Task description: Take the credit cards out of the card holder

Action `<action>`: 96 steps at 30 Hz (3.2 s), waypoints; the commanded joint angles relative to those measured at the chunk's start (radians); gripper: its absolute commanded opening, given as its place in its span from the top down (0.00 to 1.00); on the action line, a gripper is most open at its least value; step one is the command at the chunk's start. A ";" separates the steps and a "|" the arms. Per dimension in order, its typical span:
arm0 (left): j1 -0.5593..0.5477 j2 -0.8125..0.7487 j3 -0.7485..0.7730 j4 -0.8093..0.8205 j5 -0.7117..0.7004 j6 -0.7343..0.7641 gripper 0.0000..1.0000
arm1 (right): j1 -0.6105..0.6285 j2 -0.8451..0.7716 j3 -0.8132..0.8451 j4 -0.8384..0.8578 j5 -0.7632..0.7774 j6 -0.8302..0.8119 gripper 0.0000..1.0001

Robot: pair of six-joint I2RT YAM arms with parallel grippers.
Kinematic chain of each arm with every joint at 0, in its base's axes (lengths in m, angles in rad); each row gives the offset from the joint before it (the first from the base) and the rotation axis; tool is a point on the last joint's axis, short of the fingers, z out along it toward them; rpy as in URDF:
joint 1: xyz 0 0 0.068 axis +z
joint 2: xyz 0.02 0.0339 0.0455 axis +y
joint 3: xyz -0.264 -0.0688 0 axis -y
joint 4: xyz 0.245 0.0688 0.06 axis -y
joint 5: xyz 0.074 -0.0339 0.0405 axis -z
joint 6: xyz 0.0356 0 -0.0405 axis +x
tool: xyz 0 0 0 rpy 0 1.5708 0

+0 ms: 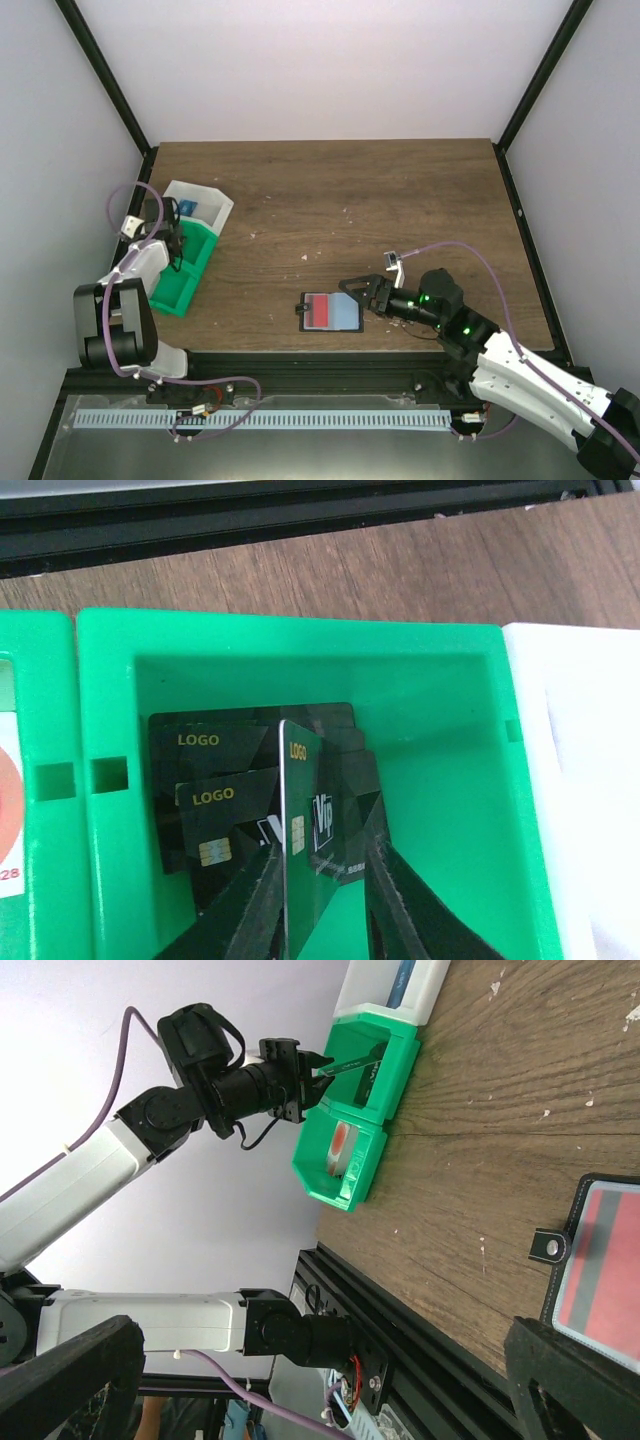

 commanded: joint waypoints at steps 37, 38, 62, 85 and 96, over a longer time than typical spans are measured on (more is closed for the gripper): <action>0.004 -0.201 0.141 -0.249 0.132 0.239 0.00 | -0.012 0.107 0.093 -0.109 0.035 -0.054 0.00; 0.004 -0.225 0.121 -0.212 0.183 0.295 0.01 | -0.012 0.112 0.101 -0.134 0.045 -0.058 0.00; -0.377 -0.544 -0.268 0.061 0.977 0.386 0.28 | -0.005 0.346 0.061 -0.075 0.015 -0.181 0.60; -0.757 -0.525 -0.704 0.629 0.881 -0.076 0.37 | 0.144 0.830 0.209 -0.014 0.144 -0.180 0.75; -0.780 -0.542 -0.709 0.616 0.842 -0.093 0.38 | 0.172 0.867 0.150 0.005 0.195 -0.133 0.90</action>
